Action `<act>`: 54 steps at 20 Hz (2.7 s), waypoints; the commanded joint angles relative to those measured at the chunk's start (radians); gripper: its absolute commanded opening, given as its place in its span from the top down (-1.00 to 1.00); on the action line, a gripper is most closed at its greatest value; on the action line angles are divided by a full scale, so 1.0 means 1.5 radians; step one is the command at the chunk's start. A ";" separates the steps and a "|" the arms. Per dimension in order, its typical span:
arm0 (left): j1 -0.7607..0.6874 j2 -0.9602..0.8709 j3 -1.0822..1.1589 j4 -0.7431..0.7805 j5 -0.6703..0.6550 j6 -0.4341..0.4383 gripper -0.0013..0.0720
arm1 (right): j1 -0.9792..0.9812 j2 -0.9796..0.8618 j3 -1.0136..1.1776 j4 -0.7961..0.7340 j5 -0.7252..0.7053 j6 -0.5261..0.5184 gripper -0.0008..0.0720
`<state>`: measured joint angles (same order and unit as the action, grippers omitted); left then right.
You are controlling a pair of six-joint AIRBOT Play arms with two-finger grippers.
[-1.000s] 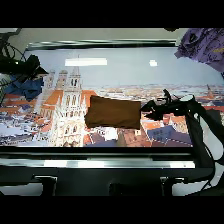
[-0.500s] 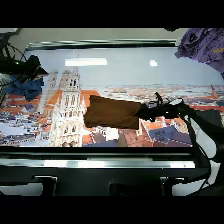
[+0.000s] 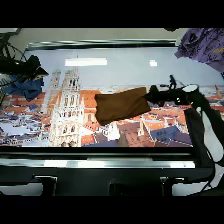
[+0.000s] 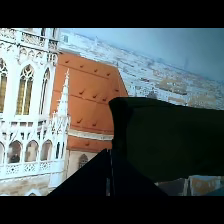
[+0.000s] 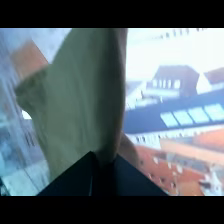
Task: Fold the clothes and pants, and hang the long-sleeved shirts on hangers.
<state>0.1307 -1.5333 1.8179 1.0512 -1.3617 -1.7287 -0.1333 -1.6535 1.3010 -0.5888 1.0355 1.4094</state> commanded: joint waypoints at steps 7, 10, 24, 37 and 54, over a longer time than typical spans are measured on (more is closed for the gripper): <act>0.001 -0.001 0.000 0.000 -0.003 0.000 0.92 | -0.163 0.005 0.224 -0.159 0.056 0.190 0.90; 0.001 0.000 0.000 0.000 -0.009 0.000 0.92 | -0.216 0.008 0.275 -0.217 0.063 0.261 0.90; 0.001 0.000 0.000 0.000 -0.055 0.000 0.92 | -0.321 0.172 0.284 -0.515 0.123 0.531 0.90; 0.001 0.000 0.000 0.000 -0.058 0.001 0.92 | -0.319 0.214 0.274 -0.719 0.368 0.582 0.90; 0.001 0.000 0.000 0.000 -0.065 0.018 0.92 | -0.319 0.304 -0.063 -0.929 0.329 0.584 0.89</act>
<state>0.1307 -1.5333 1.8175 1.0512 -1.4567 -1.7061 -0.6121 -1.2011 1.2617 -1.9408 1.5562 2.2841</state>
